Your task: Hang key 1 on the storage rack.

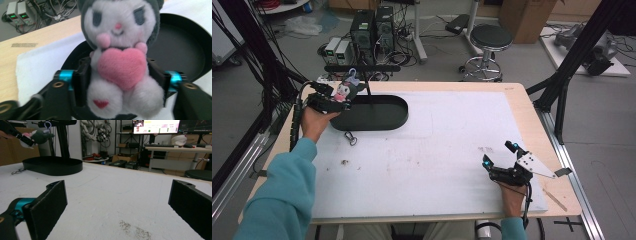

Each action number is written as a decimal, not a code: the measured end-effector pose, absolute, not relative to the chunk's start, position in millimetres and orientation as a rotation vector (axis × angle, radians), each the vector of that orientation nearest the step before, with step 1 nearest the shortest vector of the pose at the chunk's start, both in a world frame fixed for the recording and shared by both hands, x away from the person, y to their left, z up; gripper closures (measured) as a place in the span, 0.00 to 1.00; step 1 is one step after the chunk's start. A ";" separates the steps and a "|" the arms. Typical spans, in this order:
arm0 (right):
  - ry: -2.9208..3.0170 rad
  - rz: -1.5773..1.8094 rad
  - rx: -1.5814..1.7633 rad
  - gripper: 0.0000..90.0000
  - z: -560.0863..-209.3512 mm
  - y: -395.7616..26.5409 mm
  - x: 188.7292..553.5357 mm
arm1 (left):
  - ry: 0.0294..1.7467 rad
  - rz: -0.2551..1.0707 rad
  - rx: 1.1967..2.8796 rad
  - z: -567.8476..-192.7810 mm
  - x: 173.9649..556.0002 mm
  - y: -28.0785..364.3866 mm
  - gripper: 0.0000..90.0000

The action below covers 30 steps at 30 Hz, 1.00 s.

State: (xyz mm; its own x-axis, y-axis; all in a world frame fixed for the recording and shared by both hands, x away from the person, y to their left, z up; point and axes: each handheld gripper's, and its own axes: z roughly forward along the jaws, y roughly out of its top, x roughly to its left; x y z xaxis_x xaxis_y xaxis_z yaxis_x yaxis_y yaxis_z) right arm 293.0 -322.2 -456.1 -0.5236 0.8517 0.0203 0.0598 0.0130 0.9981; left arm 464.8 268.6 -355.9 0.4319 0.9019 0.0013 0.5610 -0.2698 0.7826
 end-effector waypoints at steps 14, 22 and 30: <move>1.652 1.568 0.944 0.01 -456.0 -321.7 293.3 | 0.978 0.722 1.750 -340.6 428.8 276.6 0.02; 1.651 1.568 0.946 0.01 -456.0 -321.7 293.2 | 0.861 0.703 1.678 -340.1 392.1 283.0 0.02; 1.651 1.566 0.944 0.01 -456.1 -321.8 293.3 | 0.806 0.697 1.611 -358.5 353.5 295.2 0.02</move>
